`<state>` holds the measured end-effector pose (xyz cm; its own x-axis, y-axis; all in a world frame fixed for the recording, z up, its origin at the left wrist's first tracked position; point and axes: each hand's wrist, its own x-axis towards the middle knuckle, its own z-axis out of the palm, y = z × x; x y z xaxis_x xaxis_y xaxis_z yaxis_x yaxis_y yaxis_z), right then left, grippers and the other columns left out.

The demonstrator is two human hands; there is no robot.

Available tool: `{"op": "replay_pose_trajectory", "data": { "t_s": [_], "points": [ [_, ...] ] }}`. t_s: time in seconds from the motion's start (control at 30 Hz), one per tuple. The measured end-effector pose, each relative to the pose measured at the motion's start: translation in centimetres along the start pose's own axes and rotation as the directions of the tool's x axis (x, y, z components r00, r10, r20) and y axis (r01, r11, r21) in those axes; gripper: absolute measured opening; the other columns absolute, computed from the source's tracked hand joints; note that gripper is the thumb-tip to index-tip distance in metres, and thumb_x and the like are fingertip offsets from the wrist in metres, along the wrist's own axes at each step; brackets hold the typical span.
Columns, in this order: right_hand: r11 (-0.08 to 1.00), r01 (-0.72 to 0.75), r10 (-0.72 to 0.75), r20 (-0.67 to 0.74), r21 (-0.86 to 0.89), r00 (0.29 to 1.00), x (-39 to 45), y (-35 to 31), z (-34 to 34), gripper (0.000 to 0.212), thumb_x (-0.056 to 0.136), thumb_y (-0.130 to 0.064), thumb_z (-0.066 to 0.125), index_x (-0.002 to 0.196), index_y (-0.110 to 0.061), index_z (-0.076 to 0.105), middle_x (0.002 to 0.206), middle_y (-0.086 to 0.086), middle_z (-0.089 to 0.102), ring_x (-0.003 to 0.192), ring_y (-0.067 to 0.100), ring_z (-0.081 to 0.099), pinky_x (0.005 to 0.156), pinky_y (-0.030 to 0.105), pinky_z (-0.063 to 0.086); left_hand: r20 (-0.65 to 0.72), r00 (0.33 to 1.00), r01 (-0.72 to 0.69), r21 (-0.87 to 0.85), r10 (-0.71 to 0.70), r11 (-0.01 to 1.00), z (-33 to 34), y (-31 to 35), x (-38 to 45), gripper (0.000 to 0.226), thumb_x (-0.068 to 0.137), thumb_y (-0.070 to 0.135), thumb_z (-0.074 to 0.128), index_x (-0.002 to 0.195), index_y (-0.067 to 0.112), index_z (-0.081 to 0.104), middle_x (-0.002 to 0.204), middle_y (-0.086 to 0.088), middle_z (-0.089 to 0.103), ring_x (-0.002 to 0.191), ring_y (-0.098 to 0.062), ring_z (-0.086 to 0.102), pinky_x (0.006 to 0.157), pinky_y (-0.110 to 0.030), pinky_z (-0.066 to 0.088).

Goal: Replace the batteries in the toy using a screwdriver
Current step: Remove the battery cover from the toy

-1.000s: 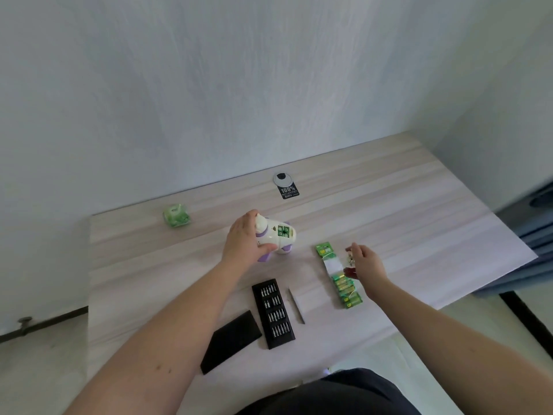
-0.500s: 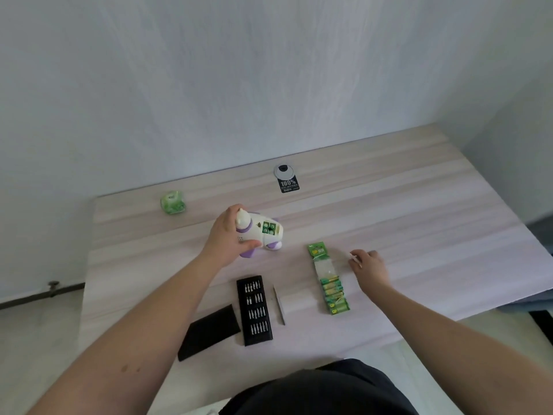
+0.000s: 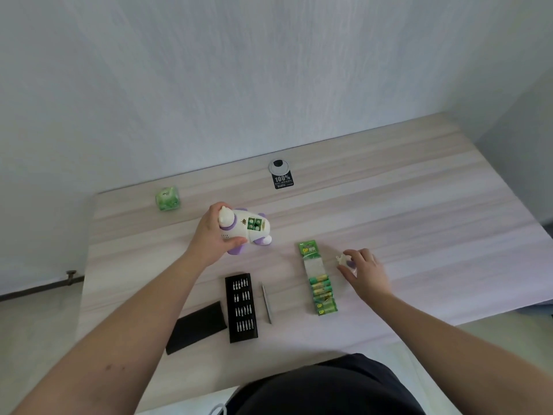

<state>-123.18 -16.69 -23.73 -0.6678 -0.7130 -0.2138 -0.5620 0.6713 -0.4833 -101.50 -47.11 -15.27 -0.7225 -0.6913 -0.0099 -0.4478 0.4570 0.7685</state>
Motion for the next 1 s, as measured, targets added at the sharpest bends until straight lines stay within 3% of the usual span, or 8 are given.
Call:
{"op": "replay_pose_trajectory", "data": {
  "t_s": [0.13,0.23,0.43,0.53,0.63,0.77,0.87,1.0],
  "points": [
    [0.994,0.021,-0.01,-0.111,0.103,0.994,-0.1,0.0,-0.3,0.016,0.094,-0.015,0.057,0.106,-0.015,0.068,0.099,0.004,0.06,0.092,0.027,0.058,0.078,0.033,0.045,0.002,0.999,0.036,-0.009,-0.036,0.999,0.1,0.3,0.0,0.079,0.056,0.011,0.093,0.105,0.04,0.039,0.103,0.046,0.051,0.099,-0.013,0.052,0.084,-0.029,0.044],
    [0.968,-0.047,0.078,-0.118,0.246,0.99,0.0,-0.1,-0.7,0.015,0.095,-0.016,0.053,0.098,-0.019,0.067,0.095,-0.004,0.059,0.092,0.023,0.062,0.073,0.037,0.049,-0.004,0.999,0.05,-0.011,-0.05,0.999,0.2,0.4,-0.1,0.079,0.056,0.01,0.093,0.107,0.038,0.039,0.104,0.034,0.055,0.1,-0.015,0.052,0.084,-0.03,0.043],
    [0.886,-0.205,0.267,-0.096,0.416,0.959,0.7,-1.9,-3.1,0.019,0.098,-0.016,0.052,0.107,-0.016,0.068,0.098,0.0,0.065,0.066,-0.01,0.055,0.058,0.009,0.037,0.007,0.998,0.064,-0.015,-0.064,0.998,0.4,0.1,-0.2,0.079,0.056,0.014,0.093,0.115,0.026,0.041,0.11,0.025,0.055,0.105,-0.02,0.054,0.09,-0.038,0.048],
    [0.843,-0.215,0.289,-0.078,0.492,0.954,0.7,-3.1,-3.3,0.017,0.097,-0.021,0.054,0.107,-0.017,0.068,0.095,0.0,0.067,0.068,-0.002,0.06,0.055,0.008,0.042,0.008,0.998,0.054,0.007,-0.054,0.999,0.5,-0.1,-0.1,0.079,0.056,0.014,0.092,0.117,0.02,0.042,0.107,0.026,0.053,0.103,-0.02,0.053,0.09,-0.039,0.047],
    [0.818,-0.186,0.276,-0.087,0.545,0.957,0.7,-5.6,-2.5,0.013,0.096,-0.028,0.055,0.099,-0.023,0.066,0.091,-0.006,0.069,0.081,0.014,0.064,0.064,0.023,0.049,0.026,0.999,0.036,0.041,-0.037,0.999,0.4,-0.4,-0.1,0.079,0.055,0.022,0.092,0.115,0.028,0.04,0.111,0.012,0.057,0.102,-0.02,0.053,0.089,-0.039,0.048],
    [0.807,-0.177,0.248,-0.051,0.563,0.967,1.1,-10.7,-1.3,0.013,0.094,-0.04,0.052,0.093,-0.034,0.064,0.086,-0.017,0.07,0.079,0.01,0.063,0.068,0.031,0.048,0.033,0.999,0.003,0.094,-0.007,0.996,0.3,-0.5,-0.2,0.079,0.057,0.025,0.09,0.121,0.017,0.045,0.111,0.003,0.054,0.1,-0.022,0.054,0.086,-0.035,0.046],
    [0.773,-0.149,0.219,-0.039,0.616,0.975,1.7,-14.9,-1.0,0.013,0.095,-0.031,0.056,0.095,-0.027,0.068,0.089,-0.014,0.071,0.081,0.009,0.064,0.065,0.021,0.043,0.044,0.999,-0.017,0.14,0.011,0.99,0.0,-0.6,-0.2,0.085,0.055,0.027,0.091,0.126,0.012,0.045,0.114,0.0,0.055,0.102,-0.023,0.054,0.089,-0.032,0.044],
    [0.776,-0.122,0.144,0.014,0.618,0.989,3.0,-19.1,-0.2,0.022,0.097,-0.024,0.05,0.113,-0.027,0.065,0.105,-0.008,0.067,0.092,0.012,0.059,0.072,0.023,0.041,0.094,0.995,-0.047,0.154,0.033,0.987,-0.6,-0.8,-0.3,0.087,0.047,0.026,0.089,0.121,0.028,0.043,0.117,0.01,0.057,0.103,-0.018,0.054,0.087,-0.03,0.046]
  ]
}}
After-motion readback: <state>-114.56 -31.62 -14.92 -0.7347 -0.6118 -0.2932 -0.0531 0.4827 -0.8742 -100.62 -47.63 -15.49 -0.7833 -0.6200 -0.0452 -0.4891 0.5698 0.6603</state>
